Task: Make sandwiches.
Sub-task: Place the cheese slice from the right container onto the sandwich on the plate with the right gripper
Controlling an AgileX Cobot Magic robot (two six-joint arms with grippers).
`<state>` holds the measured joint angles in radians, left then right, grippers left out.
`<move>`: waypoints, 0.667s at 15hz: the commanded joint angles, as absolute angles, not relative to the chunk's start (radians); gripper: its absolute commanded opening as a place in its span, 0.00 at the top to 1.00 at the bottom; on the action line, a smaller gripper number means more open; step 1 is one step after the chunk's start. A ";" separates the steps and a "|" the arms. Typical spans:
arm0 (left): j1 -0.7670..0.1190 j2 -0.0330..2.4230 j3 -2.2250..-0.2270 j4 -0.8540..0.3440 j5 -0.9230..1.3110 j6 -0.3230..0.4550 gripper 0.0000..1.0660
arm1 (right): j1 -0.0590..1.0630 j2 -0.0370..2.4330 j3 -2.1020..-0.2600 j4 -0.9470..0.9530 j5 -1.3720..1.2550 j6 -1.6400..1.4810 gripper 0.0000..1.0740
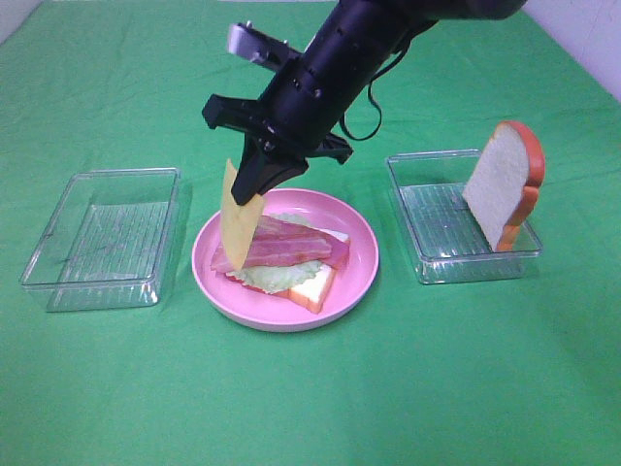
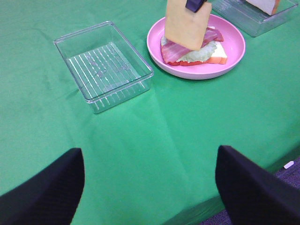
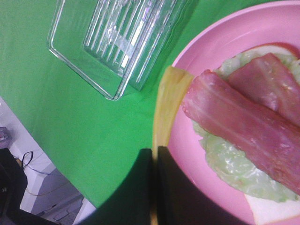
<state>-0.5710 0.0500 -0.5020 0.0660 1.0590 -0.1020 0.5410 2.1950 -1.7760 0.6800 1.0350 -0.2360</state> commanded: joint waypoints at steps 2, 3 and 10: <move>-0.574 0.045 -0.503 0.064 1.049 -0.103 0.30 | 0.547 2.258 -1.769 0.682 0.977 -0.222 1.00; -0.574 0.045 -0.503 0.064 1.049 -0.103 0.30 | 0.547 2.265 -1.769 0.662 0.958 -0.200 1.00; -0.574 0.045 -0.503 0.064 1.049 -0.103 0.30 | 0.547 2.265 -1.769 0.335 0.925 0.037 0.83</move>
